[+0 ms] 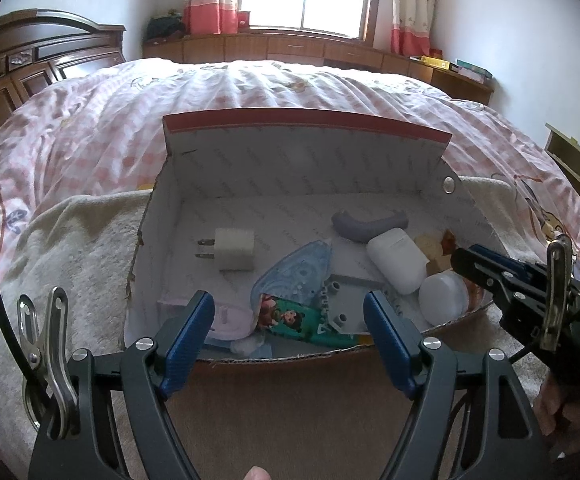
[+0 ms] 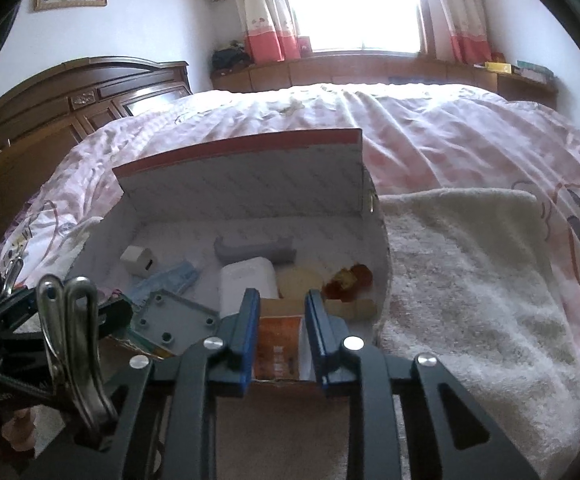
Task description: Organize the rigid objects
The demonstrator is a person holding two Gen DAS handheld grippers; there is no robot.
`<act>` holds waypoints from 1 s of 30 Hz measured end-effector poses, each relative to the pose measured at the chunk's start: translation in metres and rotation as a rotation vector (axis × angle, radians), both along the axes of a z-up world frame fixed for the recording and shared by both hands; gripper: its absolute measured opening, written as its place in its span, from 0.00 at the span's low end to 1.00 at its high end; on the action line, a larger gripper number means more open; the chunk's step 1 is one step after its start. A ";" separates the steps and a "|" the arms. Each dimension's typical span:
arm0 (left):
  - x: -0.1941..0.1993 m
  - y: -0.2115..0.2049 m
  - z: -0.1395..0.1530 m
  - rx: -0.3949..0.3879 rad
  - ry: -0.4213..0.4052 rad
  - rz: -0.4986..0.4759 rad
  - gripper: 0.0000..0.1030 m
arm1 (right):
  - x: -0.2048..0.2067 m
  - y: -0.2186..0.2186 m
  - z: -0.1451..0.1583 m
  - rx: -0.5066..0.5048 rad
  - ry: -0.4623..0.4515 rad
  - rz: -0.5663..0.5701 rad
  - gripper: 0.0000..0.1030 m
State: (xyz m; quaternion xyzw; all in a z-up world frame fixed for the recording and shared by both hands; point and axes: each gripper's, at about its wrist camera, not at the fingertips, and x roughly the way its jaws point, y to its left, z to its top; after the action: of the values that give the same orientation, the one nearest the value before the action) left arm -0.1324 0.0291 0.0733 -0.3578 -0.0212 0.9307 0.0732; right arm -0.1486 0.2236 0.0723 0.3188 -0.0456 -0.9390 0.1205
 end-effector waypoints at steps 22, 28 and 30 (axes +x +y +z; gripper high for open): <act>0.048 -0.006 0.023 0.010 0.013 -0.007 0.76 | 0.068 -0.007 0.029 -0.073 0.023 0.011 0.52; 0.062 -0.007 0.019 0.016 -0.010 0.000 0.76 | 0.088 -0.011 0.024 -0.053 0.000 0.006 0.52; 0.066 -0.007 0.017 0.017 -0.015 0.003 0.76 | 0.092 -0.011 0.022 -0.050 -0.007 0.002 0.52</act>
State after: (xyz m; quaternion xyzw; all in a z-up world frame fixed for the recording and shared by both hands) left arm -0.0666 0.0217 0.0902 -0.3641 -0.0304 0.9279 0.0746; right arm -0.0570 0.2130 0.0947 0.3192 -0.0691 -0.9363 0.1293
